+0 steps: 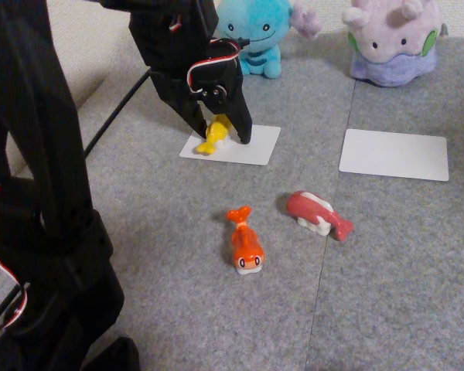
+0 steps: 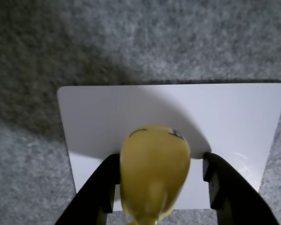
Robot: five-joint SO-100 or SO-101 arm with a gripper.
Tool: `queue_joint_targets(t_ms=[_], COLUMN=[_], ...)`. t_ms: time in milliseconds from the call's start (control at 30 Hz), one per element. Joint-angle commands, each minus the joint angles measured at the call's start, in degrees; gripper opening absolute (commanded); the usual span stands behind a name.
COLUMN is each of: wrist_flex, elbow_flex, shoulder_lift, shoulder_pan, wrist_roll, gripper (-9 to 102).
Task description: Wooper wants to eat egg sudhi, and Goomy wants to eat shrimp sushi
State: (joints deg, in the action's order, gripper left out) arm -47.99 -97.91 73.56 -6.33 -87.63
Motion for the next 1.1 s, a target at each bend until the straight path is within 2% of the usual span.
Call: queue_joint_targets(t_ms=[0, 233, 433, 567, 800, 1067], wrist_flex=[-1.2, -9.8, -22.2, -30.5, -42.0, -48.5], elbow_flex=[1.8, 1.8, 1.5, 1.1, 1.1, 1.0], shoulder_lift=[5.9, 20.2, 30.8, 35.8, 41.7, 42.8], shoulder_pan=[0.2, 2.8, 2.4, 2.1, 0.2, -15.5], wrist_roll=[-0.4, -0.2, 0.9, 5.2, 17.3, 35.0], gripper=[22, 22, 21, 21, 21, 21])
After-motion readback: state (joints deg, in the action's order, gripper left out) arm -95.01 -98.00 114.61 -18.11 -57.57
